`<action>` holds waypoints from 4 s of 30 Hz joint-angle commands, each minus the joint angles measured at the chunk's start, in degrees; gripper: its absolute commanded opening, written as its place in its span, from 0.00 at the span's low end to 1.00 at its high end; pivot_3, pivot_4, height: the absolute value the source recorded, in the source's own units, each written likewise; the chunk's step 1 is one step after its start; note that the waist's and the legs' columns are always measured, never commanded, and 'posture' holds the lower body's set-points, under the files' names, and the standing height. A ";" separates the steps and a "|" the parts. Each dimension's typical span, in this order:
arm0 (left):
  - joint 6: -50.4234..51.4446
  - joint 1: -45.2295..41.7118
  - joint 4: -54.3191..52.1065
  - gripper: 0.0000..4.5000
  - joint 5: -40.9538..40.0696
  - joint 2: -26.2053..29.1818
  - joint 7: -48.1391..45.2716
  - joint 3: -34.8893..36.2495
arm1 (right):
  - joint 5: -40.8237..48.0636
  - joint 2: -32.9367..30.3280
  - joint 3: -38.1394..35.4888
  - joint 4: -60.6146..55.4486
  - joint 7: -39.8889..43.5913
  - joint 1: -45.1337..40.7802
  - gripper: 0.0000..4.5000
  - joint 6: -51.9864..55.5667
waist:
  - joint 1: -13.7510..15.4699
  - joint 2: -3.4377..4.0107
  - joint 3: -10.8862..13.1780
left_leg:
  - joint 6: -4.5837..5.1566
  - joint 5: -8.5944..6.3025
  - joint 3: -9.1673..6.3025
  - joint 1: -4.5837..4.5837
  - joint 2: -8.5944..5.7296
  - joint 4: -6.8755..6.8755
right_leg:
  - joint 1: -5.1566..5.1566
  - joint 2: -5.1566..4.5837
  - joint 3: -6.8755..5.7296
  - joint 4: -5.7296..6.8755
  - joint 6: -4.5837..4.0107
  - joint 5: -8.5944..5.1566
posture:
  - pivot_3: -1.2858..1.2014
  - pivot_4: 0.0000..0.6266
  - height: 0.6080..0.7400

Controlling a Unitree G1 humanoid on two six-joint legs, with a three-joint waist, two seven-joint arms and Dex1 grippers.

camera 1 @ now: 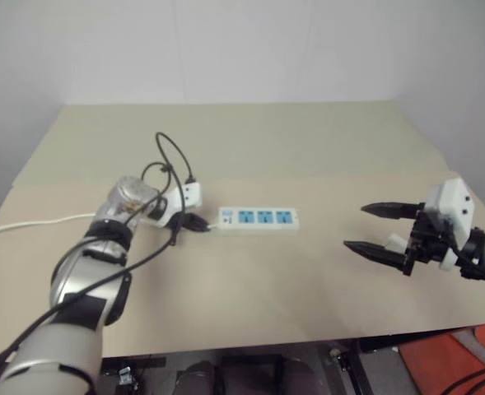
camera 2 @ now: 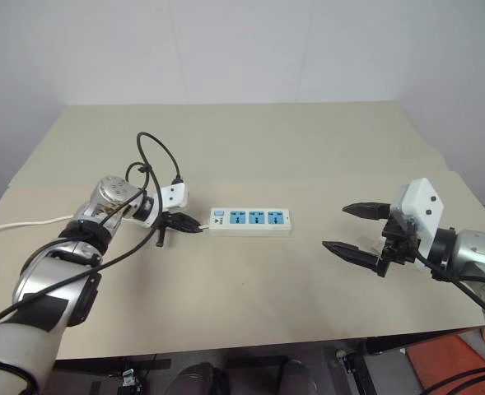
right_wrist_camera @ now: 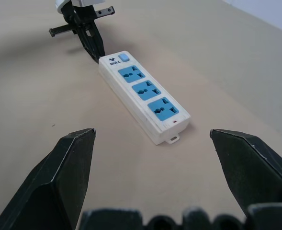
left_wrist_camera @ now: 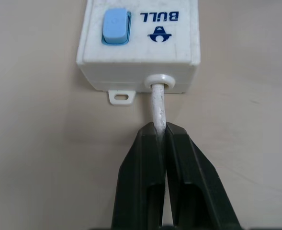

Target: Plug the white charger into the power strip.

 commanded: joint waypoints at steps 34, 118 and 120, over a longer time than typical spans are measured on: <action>30.51 24.40 -58.10 1.00 -18.64 11.97 5.98 6.53 | 1.36 -0.31 -3.24 -0.90 -1.52 0.27 1.00 0.13 | 0.26 0.02 0.00 | -0.07 0.03 -0.03 0.08 -0.01 0.09 | 0.11 0.01 0.01 0.01 0.03 -0.01 | 0.52 0.24 1.00; 15.36 25.97 -44.60 0.73 -15.70 -9.01 11.28 -4.33 | 1.62 -1.54 -2.64 1.23 -1.02 -2.49 1.00 1.14 | 0.65 0.01 0.00 | 0.00 -0.01 -0.06 0.12 -0.01 0.07 | 0.17 -0.03 0.02 -0.04 0.00 0.01 | 0.52 0.24 1.00; 16.48 26.53 -46.14 0.73 -16.68 -8.95 10.31 -4.32 | 1.12 -2.02 -2.88 2.38 -0.55 -2.36 1.00 0.75 | 0.64 0.01 0.00 | 0.00 -0.01 -0.05 0.11 -0.01 0.08 | 0.16 -0.03 0.02 -0.03 0.00 0.01 | 0.52 0.24 1.00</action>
